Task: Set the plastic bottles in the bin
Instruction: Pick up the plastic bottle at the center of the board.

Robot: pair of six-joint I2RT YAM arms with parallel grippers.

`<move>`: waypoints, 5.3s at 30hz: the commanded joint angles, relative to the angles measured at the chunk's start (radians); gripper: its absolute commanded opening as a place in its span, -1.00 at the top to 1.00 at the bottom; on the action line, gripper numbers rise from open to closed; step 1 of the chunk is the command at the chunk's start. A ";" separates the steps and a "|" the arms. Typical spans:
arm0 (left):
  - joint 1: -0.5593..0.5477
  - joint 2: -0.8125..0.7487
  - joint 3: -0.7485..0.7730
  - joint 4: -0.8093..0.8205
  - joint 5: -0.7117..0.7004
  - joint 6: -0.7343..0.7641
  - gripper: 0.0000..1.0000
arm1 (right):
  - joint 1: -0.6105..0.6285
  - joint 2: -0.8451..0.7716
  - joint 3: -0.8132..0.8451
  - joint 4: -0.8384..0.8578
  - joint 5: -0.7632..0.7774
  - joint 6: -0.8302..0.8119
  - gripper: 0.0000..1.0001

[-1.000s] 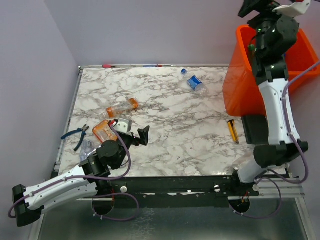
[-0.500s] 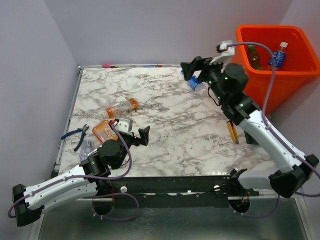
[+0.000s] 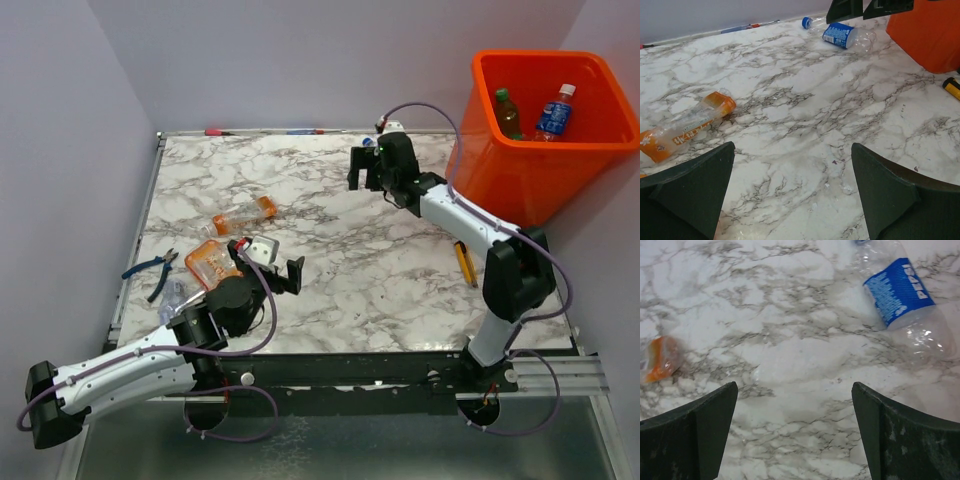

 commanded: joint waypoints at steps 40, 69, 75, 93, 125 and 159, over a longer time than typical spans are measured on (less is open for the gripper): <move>0.003 0.003 0.008 0.022 0.019 0.038 -0.98 | -0.287 0.495 0.257 -0.005 -0.166 0.065 -0.90; 0.008 -0.148 -0.033 0.199 -0.095 -0.194 -0.98 | 0.162 -0.484 -0.742 0.770 -0.244 0.362 0.32; 0.011 -0.040 0.004 0.339 0.122 -0.366 -0.98 | 0.264 -0.765 -0.985 0.920 -0.186 0.489 0.36; 0.025 0.267 0.081 0.658 0.524 -0.473 -0.98 | 0.279 -0.864 -1.127 1.154 -0.321 0.521 0.35; 0.065 0.417 0.130 0.672 0.583 -0.461 0.46 | 0.286 -0.887 -1.041 0.869 -0.437 0.417 -0.76; 0.107 0.251 0.145 0.084 0.547 0.272 0.95 | 0.310 -0.708 -0.263 -0.017 -0.131 0.211 -0.66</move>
